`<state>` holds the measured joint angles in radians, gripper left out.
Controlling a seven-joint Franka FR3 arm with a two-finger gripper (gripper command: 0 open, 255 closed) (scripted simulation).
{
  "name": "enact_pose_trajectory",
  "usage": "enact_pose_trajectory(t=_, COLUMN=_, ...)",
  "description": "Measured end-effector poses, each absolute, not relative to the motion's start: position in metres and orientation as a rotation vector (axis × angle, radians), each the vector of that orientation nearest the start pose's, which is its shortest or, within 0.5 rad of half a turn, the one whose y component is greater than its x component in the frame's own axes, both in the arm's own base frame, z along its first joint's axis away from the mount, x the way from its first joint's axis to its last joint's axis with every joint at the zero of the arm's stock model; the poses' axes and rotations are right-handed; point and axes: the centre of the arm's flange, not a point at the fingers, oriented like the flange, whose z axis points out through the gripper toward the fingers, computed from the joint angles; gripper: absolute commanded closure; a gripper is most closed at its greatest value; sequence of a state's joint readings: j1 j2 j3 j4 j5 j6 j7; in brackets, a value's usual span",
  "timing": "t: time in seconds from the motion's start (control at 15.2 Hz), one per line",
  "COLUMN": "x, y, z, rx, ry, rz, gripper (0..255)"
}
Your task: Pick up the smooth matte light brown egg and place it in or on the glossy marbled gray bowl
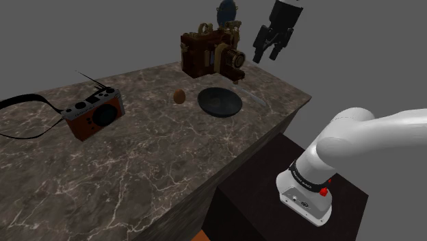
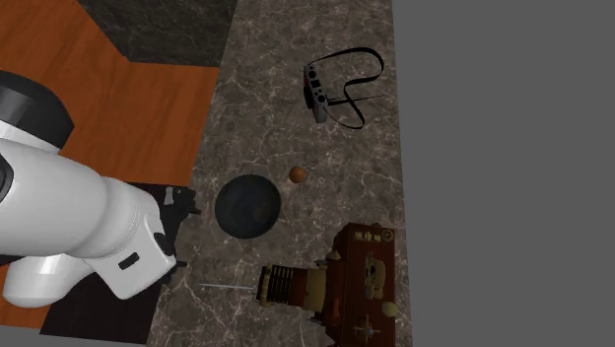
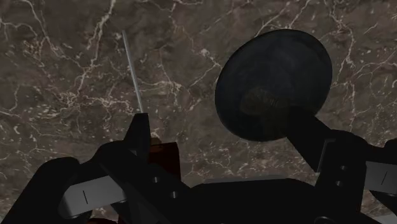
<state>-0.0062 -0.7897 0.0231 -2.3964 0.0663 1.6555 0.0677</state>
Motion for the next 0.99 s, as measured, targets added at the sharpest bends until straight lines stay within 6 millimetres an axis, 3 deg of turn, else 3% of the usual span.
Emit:
enact_pose_trajectory(t=0.13, x=0.318, y=0.018, z=0.579, rx=-3.091, ry=0.094, rz=-0.068, gripper=0)
enact_pose_trajectory(t=0.26, x=0.331, y=0.034, z=0.570, rx=-3.103, ry=0.090, rz=-0.052, gripper=0)
enact_pose_trajectory(t=0.99, x=0.420, y=0.149, z=0.506, rx=-3.178, ry=0.064, rz=0.059, gripper=0)
